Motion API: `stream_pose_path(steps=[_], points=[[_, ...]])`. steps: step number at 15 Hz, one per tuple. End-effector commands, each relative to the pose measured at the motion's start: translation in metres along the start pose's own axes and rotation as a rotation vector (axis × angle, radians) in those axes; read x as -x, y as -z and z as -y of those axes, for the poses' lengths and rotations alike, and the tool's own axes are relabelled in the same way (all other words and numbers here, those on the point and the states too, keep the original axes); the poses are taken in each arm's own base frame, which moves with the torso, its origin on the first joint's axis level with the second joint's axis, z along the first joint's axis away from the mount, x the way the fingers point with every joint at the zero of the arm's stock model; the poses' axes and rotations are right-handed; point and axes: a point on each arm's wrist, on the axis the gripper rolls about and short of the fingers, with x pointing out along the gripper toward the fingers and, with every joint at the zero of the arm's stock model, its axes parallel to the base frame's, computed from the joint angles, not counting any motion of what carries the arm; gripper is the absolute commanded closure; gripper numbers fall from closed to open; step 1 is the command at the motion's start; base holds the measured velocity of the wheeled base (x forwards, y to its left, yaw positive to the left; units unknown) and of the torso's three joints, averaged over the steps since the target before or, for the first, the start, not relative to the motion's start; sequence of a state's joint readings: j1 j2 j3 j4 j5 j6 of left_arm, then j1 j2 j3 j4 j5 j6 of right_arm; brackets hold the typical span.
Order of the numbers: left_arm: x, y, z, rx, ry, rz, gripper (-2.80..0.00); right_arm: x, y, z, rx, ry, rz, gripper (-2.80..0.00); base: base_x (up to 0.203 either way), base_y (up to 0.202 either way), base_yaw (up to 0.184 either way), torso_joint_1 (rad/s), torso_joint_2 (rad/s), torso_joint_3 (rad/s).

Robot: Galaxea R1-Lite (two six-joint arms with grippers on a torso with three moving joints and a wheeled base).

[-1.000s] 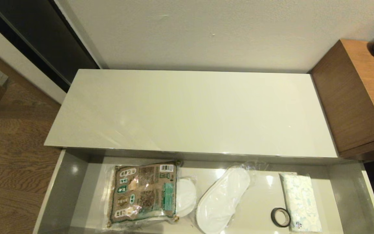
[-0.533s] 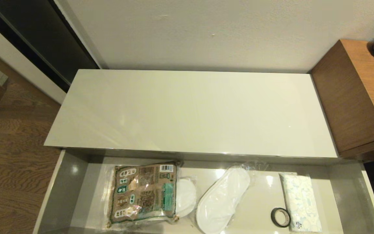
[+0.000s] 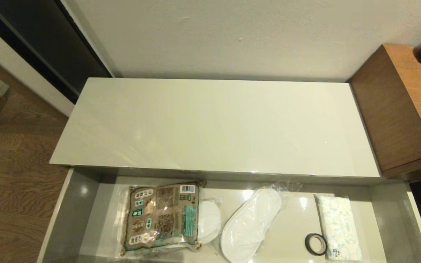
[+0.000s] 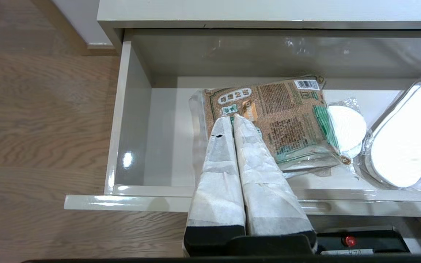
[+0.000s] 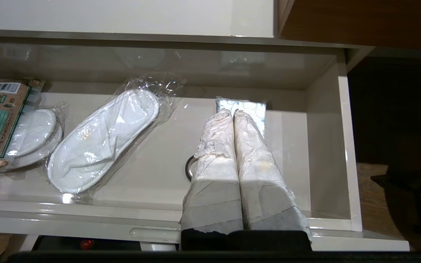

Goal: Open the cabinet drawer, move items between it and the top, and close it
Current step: Take out the tissue from the drawer

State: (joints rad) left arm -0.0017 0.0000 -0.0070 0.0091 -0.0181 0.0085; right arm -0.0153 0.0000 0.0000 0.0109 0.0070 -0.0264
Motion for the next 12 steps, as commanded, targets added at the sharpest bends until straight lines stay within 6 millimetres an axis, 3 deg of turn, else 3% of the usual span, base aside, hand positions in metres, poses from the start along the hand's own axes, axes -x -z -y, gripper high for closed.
stream_pose_path(steps=[1,12], points=[[-0.0002,-0.0001,0.0,-0.002,0.0,0.0,0.0,-0.0001,0.0,0.0,0.001,-0.001,-0.001,0.0,0.0,0.0,0.0,0.0,0.0,0.0],[-0.0004,-0.0005,-0.0002,0.021,-0.01,0.01,0.0,0.0,0.0,0.0,0.003,-0.001,0.0,0.0,0.0,0.0,0.0,0.0,0.0,0.0]])
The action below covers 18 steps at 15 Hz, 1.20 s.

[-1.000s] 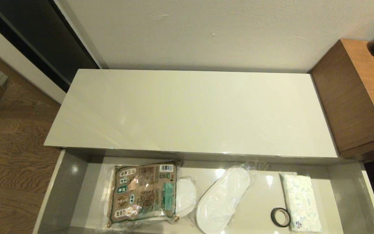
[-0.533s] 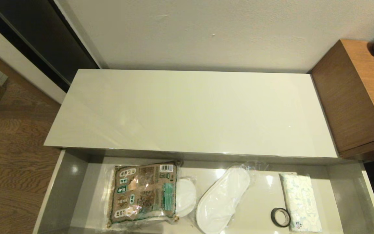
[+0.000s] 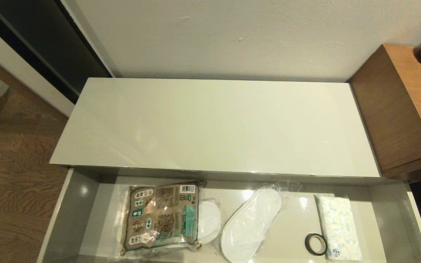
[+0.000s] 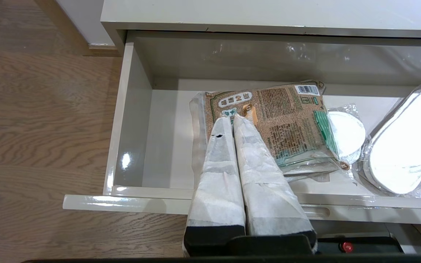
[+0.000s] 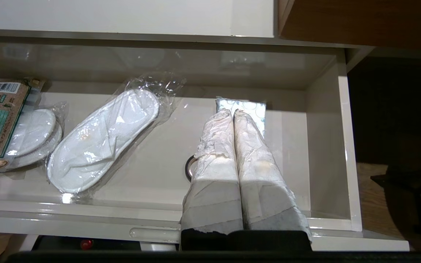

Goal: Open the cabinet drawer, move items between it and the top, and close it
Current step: Take out the tissue from the drawer

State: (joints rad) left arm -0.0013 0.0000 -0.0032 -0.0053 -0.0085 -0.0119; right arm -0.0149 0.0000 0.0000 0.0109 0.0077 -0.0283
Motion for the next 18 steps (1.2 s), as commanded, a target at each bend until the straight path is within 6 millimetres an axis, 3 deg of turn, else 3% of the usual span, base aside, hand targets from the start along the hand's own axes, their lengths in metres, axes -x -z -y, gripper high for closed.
stream_pose_path(steps=[1,13,16,18], points=[[0.0,0.0,0.0,0.0,-0.001,-0.001,0.0,0.0,0.0,0.0,0.001,0.0,0.0,0.0,0.0,0.0,0.0,0.0,0.0,0.0],[0.0,0.0,0.0,0.0,0.001,-0.001,0.0,0.0,-0.001,0.0,0.015,0.003,0.007,0.0,0.0,0.0,0.0,0.0,0.0,0.0],[0.0,0.0,0.0,0.0,0.0,-0.001,0.0,0.012,-0.033,0.002,0.032,0.036,0.051,0.0,0.0,0.0,0.0,0.0,0.0,0.0],[0.0,0.0,0.0,0.0,-0.001,-0.001,0.0,0.036,-0.082,0.003,0.012,0.051,0.072,0.0,0.0,0.0,0.0,0.0,0.0,0.0]])
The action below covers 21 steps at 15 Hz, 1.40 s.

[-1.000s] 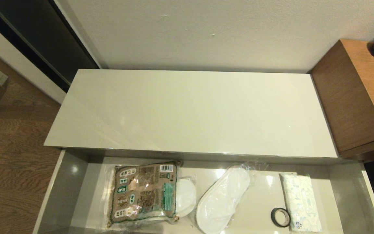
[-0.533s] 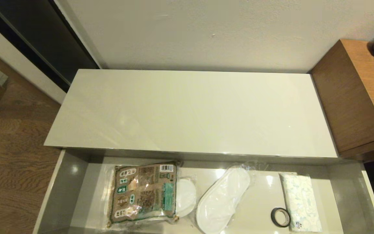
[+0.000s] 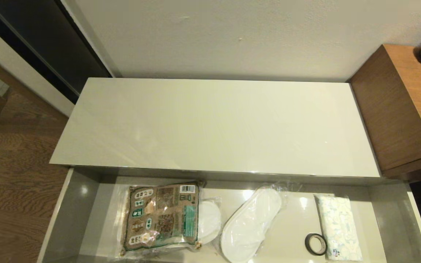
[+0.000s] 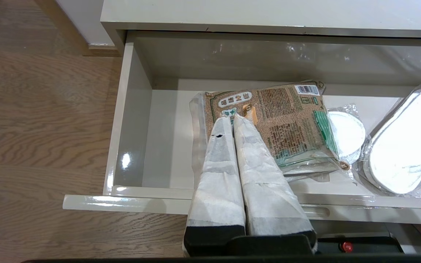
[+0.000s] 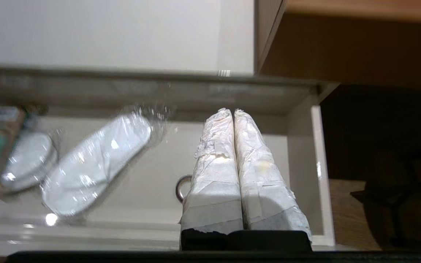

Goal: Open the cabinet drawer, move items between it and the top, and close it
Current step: Take out the tissue from the drawer

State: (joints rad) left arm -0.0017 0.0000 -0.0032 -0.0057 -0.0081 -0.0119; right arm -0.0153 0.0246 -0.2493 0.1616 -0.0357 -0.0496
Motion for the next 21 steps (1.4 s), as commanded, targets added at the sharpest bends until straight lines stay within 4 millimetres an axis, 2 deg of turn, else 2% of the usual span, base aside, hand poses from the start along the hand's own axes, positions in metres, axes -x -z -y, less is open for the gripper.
stream_pose_path(steps=[1,2,5,7,9,11,13,16,18,19,21], points=[[0.0,0.0,0.0,0.0,-0.001,-0.001,0.0,0.019,-0.06,0.003,-0.036,0.014,-0.005,0.0,0.0,0.0,0.0,0.0,0.0,0.0],[0.0,0.0,0.0,0.0,-0.001,-0.001,0.0,0.013,-0.08,0.004,-0.06,0.024,-0.06,0.0,0.0,0.0,0.0,0.0,0.0,0.0],[0.0,0.0,0.0,0.0,-0.001,-0.001,0.0,-0.033,-0.123,0.005,-0.109,0.067,-0.338,0.0,0.0,0.0,0.0,0.0,0.0,0.0],[0.0,0.0,0.0,0.0,-0.001,-0.001,0.0,-0.066,-0.139,0.006,-0.131,0.094,-0.551,0.0,0.0,0.0,0.0,0.0,0.0,0.0],[0.0,0.0,0.0,0.0,-0.001,-0.001,0.0,-0.106,-0.141,0.006,-0.167,0.096,-0.698,0.0,0.0,0.0,0.0,0.0,0.0,0.0],[0.0,0.0,0.0,0.0,-0.001,-0.001,0.0,-0.147,-0.129,0.004,-0.189,0.077,-0.846,0.0,0.0,0.0,0.0,0.0,0.0,0.0],[0.0,0.0,0.0,0.0,-0.001,-0.001,0.0,-0.18,-0.109,-0.006,-0.249,0.034,-1.0,0.0,0.0,0.0,0.0,0.0,0.0,0.0],[0.0,0.0,0.0,0.0,-0.001,-0.001,0.0,-0.214,-0.08,-0.029,-0.349,-0.003,-1.195,0.0,0.0,0.0,0.0,0.0,0.0,0.0],[0.0,0.0,0.0,0.0,-0.001,-0.001,0.0,-0.219,-0.063,-0.038,-0.355,-0.023,-1.259,0.0,0.0,0.0,0.0,0.0,0.0,0.0],[0.0,0.0,0.0,0.0,-0.001,-0.001,0.0,-0.219,-0.061,-0.04,-0.352,-0.035,-1.256,0.0,0.0,0.0,0.0,0.0,0.0,0.0],[0.0,0.0,0.0,0.0,-0.001,-0.001,0.0,-0.214,-0.046,-0.05,-0.329,-0.066,-1.287,0.0,0.0,0.0,0.0,0.0,0.0,0.0]])
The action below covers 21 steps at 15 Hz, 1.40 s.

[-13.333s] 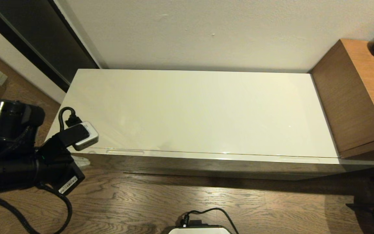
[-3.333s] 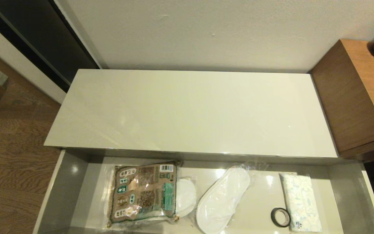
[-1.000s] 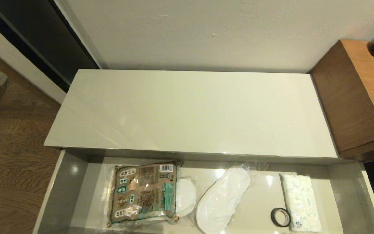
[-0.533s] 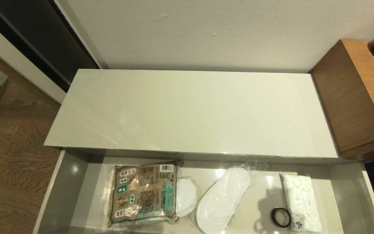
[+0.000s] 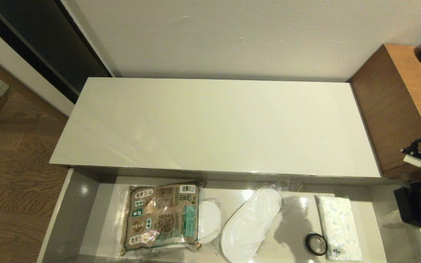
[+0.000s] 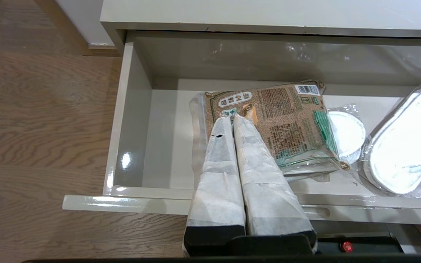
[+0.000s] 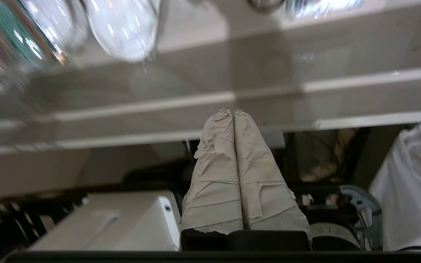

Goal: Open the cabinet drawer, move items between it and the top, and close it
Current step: Take out the tissue from the drawer

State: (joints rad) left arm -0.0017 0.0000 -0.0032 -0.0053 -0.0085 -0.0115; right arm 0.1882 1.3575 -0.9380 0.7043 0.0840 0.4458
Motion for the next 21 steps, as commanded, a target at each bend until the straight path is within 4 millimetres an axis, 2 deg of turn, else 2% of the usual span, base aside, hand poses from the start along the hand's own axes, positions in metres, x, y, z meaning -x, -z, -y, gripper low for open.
stream_pose_path(steps=[1,5,16,21], points=[[0.0,0.0,0.0,0.001,-0.001,-0.001,0.0,-0.02,0.006,-0.004,-0.009,0.006,-0.055,0.0,0.0,0.0,0.0,0.0,0.0,0.0],[0.0,0.0,0.0,0.001,-0.001,-0.001,0.0,-0.033,-0.002,-0.008,-0.071,-0.002,-0.04,0.0,0.0,0.0,0.0,0.0,0.0,0.0],[0.0,0.0,0.0,0.001,-0.001,-0.001,0.0,-0.052,0.003,-0.006,-0.077,0.011,-0.106,0.0,0.0,0.0,0.0,0.0,0.0,0.0],[0.0,0.0,0.0,0.001,-0.001,-0.001,0.0,-0.039,0.016,-0.002,-0.066,-0.012,-0.025,0.0,0.0,0.0,0.0,0.0,0.0,0.0]])
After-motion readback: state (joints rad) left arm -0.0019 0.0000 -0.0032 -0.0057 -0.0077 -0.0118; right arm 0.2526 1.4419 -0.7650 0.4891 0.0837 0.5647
